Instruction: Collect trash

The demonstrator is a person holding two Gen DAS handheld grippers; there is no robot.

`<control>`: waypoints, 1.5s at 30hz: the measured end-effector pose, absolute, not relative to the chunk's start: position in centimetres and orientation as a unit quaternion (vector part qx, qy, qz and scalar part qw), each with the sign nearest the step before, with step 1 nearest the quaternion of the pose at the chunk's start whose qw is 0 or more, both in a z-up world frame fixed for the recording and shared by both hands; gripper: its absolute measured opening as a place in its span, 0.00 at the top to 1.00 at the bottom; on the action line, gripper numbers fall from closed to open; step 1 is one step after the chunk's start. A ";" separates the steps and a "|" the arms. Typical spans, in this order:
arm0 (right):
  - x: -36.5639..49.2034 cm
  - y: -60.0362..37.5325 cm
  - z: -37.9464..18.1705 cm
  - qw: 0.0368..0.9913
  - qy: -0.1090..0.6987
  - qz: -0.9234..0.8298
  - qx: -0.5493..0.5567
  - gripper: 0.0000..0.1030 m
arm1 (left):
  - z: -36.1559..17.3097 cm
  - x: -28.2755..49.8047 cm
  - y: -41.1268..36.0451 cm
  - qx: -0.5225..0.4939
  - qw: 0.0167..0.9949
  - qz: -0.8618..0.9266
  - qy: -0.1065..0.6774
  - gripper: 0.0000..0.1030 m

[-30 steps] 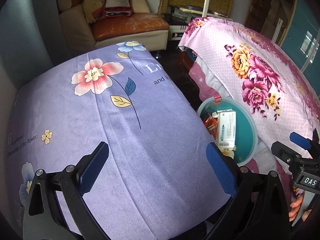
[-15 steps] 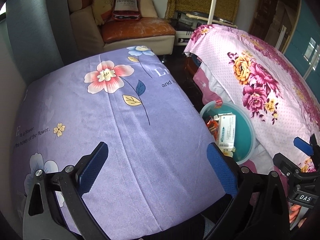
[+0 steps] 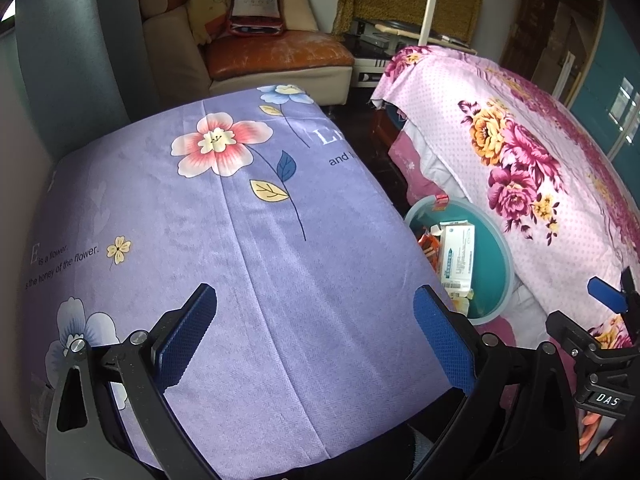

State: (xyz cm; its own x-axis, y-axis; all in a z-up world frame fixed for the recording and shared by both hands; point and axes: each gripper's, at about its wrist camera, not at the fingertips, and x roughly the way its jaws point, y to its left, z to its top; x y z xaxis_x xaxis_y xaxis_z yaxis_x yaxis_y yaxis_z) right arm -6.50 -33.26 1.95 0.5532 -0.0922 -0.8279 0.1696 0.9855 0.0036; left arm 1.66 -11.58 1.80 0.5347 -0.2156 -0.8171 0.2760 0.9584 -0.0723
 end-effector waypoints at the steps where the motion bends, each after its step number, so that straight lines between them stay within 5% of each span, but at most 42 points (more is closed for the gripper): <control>1: -6.4 -33.3 1.9 0.880 0.467 -0.074 0.042 0.07 | 1.8 1.7 -11.6 0.033 0.876 -0.140 0.461 0.04; 45: -3.1 -33.1 -3.3 0.852 0.514 -0.078 0.061 0.07 | -2.5 2.3 -10.7 0.024 0.880 -0.124 0.457 0.04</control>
